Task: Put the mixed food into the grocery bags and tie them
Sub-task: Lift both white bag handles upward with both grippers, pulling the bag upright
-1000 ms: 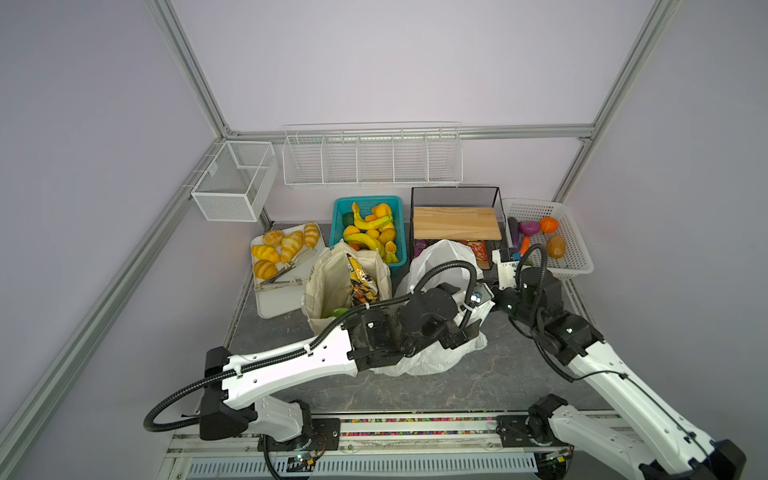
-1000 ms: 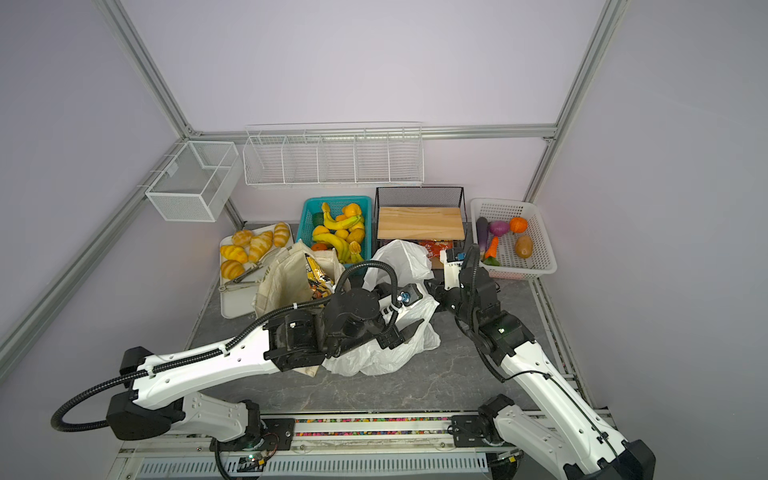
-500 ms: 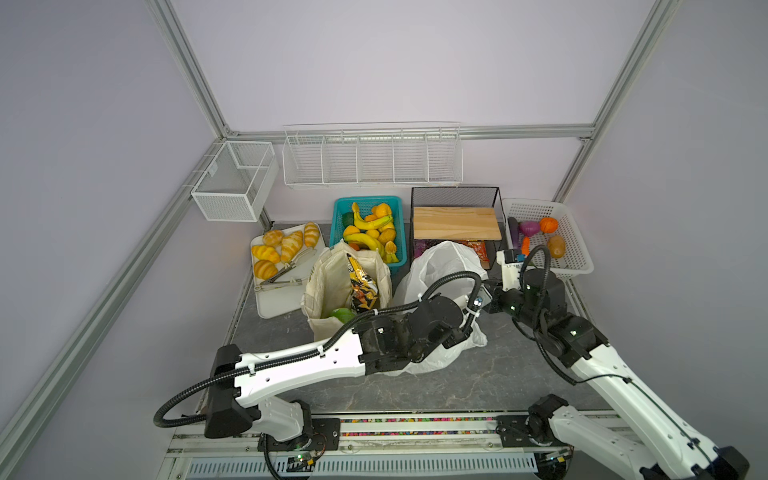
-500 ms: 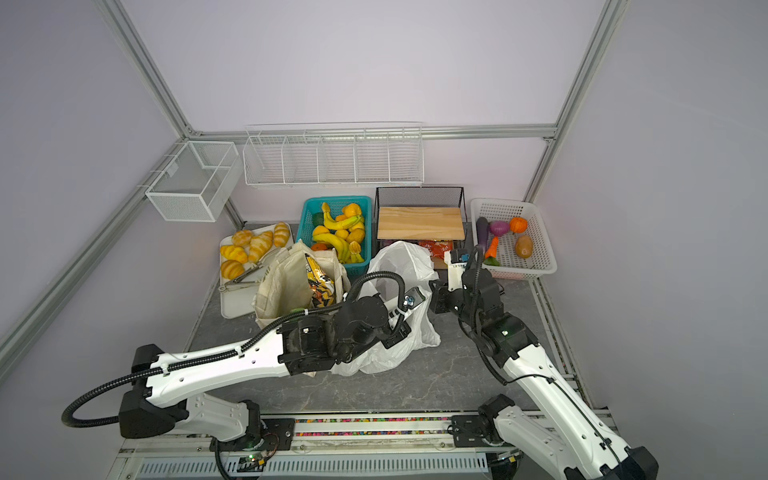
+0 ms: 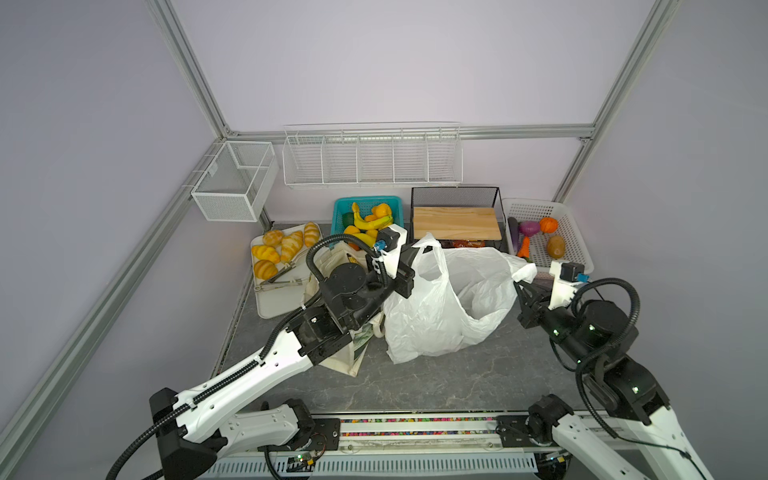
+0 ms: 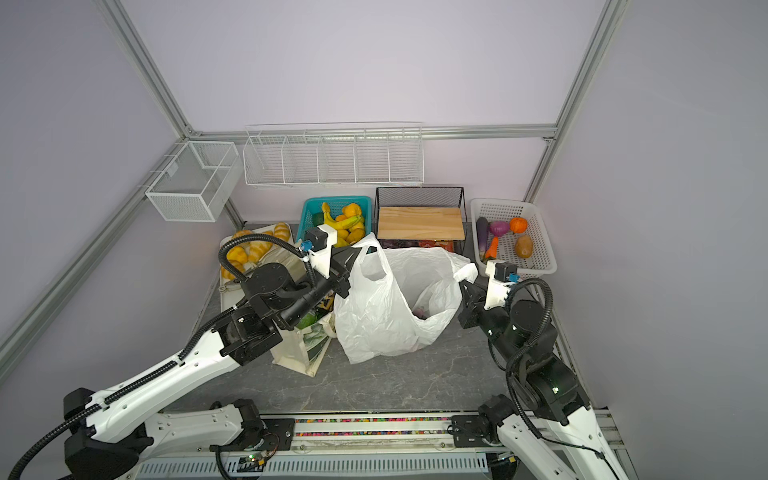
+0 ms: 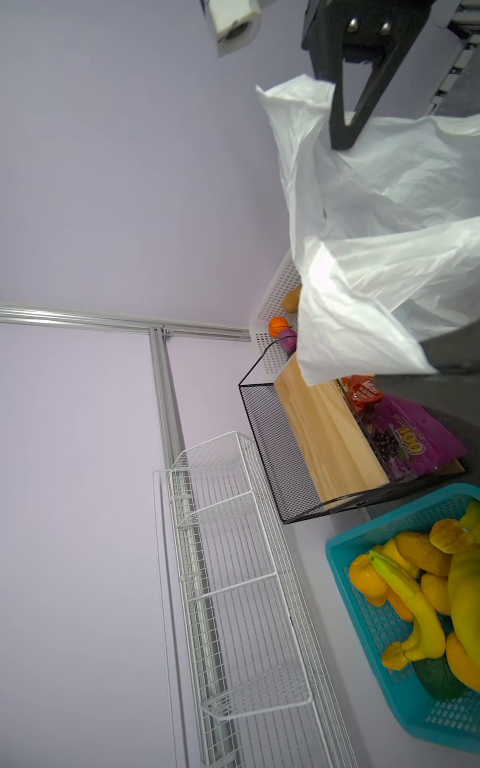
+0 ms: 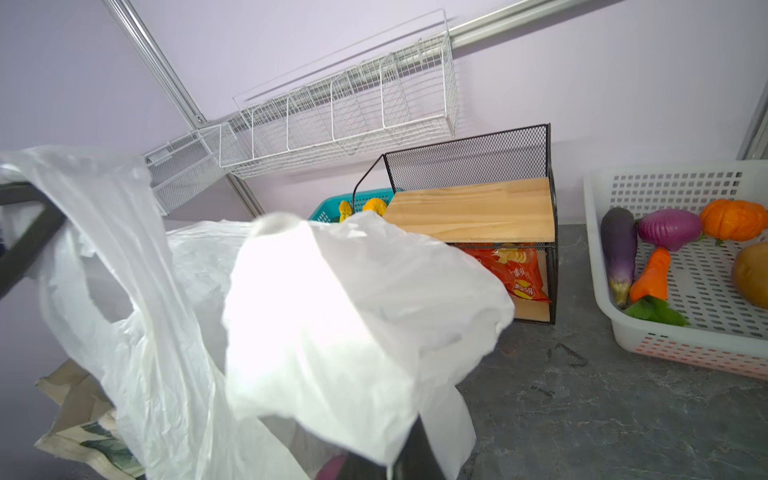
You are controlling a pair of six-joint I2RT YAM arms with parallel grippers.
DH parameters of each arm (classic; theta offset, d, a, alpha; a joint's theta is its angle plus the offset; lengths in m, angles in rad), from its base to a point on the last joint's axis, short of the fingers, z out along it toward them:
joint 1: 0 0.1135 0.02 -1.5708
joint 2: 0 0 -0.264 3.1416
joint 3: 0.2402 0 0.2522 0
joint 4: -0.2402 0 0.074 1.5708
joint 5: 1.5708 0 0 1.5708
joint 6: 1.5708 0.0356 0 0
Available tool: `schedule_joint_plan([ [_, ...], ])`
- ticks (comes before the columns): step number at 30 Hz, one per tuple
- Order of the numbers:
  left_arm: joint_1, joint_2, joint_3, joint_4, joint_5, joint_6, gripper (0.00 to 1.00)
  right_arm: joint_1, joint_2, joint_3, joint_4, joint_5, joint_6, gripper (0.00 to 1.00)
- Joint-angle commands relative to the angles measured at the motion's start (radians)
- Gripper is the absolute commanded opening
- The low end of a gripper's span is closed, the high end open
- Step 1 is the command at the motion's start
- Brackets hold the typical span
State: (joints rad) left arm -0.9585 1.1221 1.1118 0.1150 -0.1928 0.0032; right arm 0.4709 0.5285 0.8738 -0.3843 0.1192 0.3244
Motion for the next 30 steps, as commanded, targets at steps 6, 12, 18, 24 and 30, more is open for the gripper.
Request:
schedule_joint_plan([
  [6,0.15,0.112,-0.026,0.224,0.243,-0.218,0.0,-0.004,-0.045,0.04,0.021,-0.001,-0.014,0.06],
  [12,0.172,0.167,-0.037,0.257,0.263,-0.236,0.0,-0.003,-0.04,0.086,0.033,-0.024,-0.042,0.06],
  [18,0.208,0.189,-0.039,0.248,0.282,-0.264,0.0,-0.005,-0.011,0.066,0.035,0.0,-0.051,0.06],
  [24,0.21,0.129,-0.075,0.181,0.284,-0.28,0.28,-0.005,0.038,0.037,0.014,0.046,-0.061,0.06],
  [30,0.163,0.019,-0.074,0.097,0.284,-0.232,0.57,-0.005,0.075,0.036,0.026,0.039,-0.064,0.06],
])
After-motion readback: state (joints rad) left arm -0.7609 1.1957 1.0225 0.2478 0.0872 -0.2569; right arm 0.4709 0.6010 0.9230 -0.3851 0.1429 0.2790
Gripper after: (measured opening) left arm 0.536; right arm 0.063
